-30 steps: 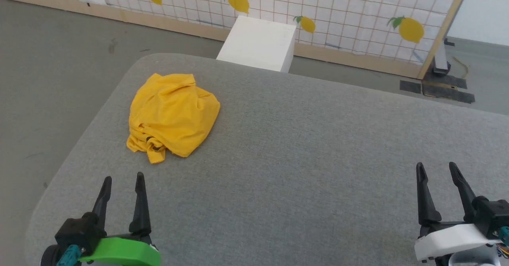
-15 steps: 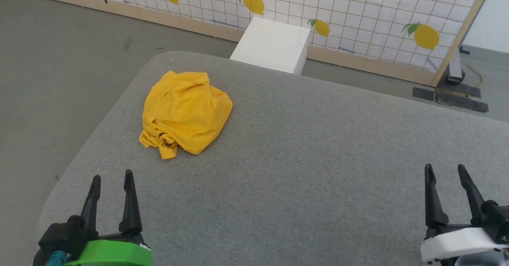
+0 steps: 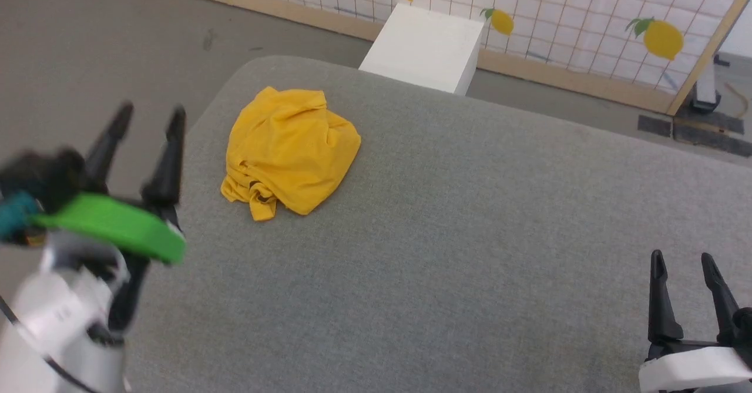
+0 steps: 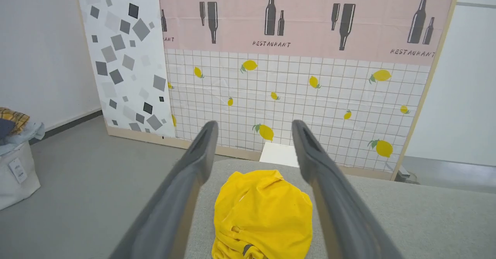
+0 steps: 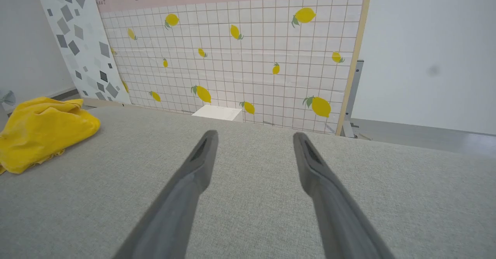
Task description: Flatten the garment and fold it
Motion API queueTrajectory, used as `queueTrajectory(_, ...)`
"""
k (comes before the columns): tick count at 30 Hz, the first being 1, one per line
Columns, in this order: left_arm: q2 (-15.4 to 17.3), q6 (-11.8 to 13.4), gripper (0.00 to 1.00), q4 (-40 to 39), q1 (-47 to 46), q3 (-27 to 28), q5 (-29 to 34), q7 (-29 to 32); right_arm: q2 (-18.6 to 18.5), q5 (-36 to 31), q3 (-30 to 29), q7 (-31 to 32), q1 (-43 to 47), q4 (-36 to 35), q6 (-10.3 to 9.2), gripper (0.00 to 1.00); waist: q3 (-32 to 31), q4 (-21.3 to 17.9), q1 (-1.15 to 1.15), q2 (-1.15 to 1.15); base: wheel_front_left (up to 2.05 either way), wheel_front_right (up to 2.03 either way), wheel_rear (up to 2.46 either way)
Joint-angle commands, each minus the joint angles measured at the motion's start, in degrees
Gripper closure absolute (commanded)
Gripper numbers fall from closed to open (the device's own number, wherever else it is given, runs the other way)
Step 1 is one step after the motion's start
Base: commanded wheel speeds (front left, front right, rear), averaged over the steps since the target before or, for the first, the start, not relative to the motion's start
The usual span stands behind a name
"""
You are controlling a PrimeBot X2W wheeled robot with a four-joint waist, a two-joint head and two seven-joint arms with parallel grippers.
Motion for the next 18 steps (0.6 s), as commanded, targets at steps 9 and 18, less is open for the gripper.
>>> queueTrajectory(9, 5.9, -0.4, 0.0, 15.9, -19.0, -0.3, -12.0, 13.7, 0.0, -2.0, 0.6, -0.5, -2.8, -0.9, -0.1, 0.0, 7.0, -4.9, 0.0, 0.0, 0.0, 0.0, 0.0)
queueTrajectory(18, 10.6, -0.4, 0.0, 28.5, -29.0, -2.2, -16.5, 23.7, 0.0, -4.0, -0.4, -0.5, -5.4, -3.1, -0.1, 0.0, 14.9, -11.2, 0.0, 0.0, 0.0, 0.0, 0.0)
